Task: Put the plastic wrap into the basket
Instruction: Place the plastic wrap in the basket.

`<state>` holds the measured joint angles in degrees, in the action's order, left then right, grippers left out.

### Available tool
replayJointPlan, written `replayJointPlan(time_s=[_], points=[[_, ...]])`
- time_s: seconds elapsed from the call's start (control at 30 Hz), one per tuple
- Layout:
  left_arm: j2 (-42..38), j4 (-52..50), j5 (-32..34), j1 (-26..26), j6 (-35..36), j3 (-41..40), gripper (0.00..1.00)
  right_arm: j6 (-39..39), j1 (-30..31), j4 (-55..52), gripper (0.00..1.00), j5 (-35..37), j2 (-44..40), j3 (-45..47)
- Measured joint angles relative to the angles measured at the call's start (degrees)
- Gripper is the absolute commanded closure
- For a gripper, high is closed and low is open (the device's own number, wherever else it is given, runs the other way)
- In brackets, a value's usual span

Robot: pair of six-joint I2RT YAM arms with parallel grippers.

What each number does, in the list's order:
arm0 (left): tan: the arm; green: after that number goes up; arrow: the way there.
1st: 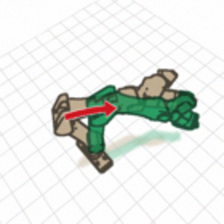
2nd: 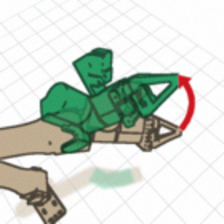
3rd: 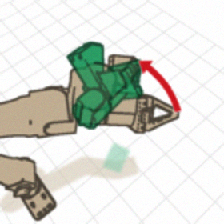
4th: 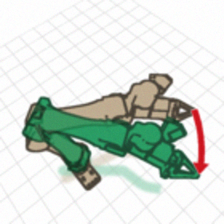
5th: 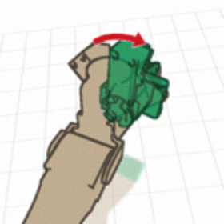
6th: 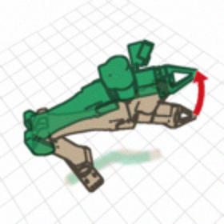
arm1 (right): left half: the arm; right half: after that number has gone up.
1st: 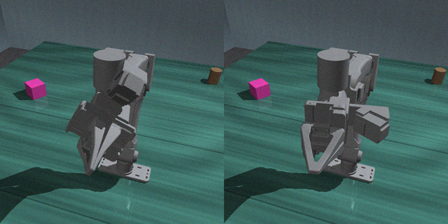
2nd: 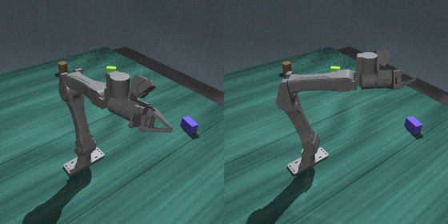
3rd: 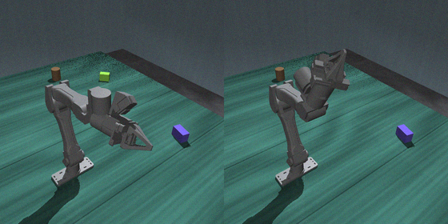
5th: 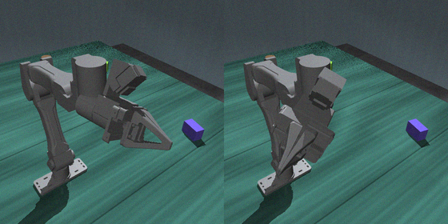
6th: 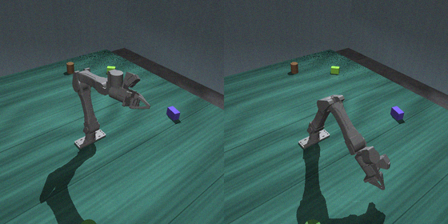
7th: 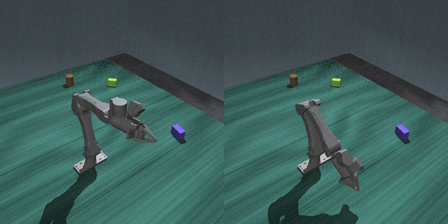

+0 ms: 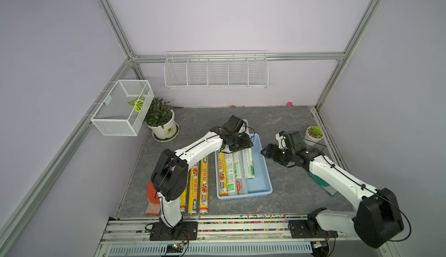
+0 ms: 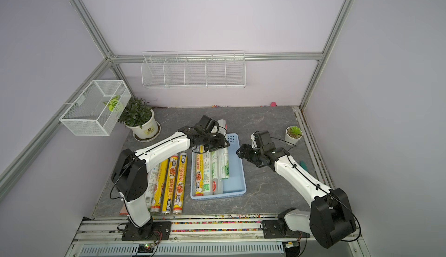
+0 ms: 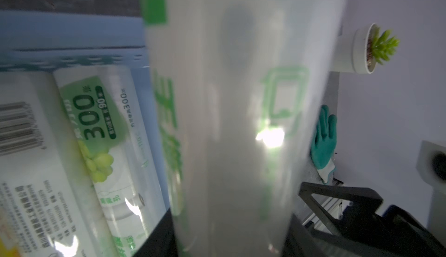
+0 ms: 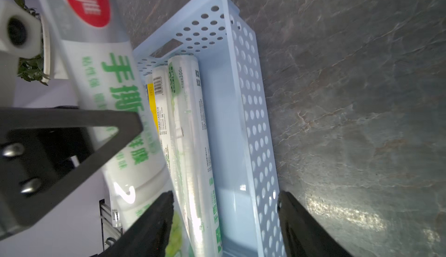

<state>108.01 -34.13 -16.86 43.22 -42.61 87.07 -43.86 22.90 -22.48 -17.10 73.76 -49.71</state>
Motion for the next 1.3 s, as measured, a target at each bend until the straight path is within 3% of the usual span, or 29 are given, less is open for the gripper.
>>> replayJointPlan(time_s=[0.3, 0.57, 0.9, 1.13, 1.3], points=[[7.2, -7.3, 2.6, 3.7, -1.5, 6.1, 0.78, 0.2, 0.0, 0.0, 0.26, -1.2, 2.2, 0.0], [7.4, -5.5, 1.1, 5.1, -3.7, 5.4, 0.75, 0.1, 0.0, 0.0, 0.27, -0.5, 3.0, 0.0], [6.5, 5.6, -3.0, 5.1, -6.4, -1.6, 0.73, -2.2, 0.0, 1.4, 0.28, 0.9, 3.4, 3.2], [6.3, 5.6, -3.9, 5.0, -6.3, -1.8, 0.72, -2.6, 0.0, 2.2, 0.29, 0.8, 3.5, 3.6], [5.1, 0.3, -2.7, 5.3, -5.4, -0.8, 0.69, -3.4, 0.0, 3.9, 0.32, -0.4, 3.7, 4.2]])
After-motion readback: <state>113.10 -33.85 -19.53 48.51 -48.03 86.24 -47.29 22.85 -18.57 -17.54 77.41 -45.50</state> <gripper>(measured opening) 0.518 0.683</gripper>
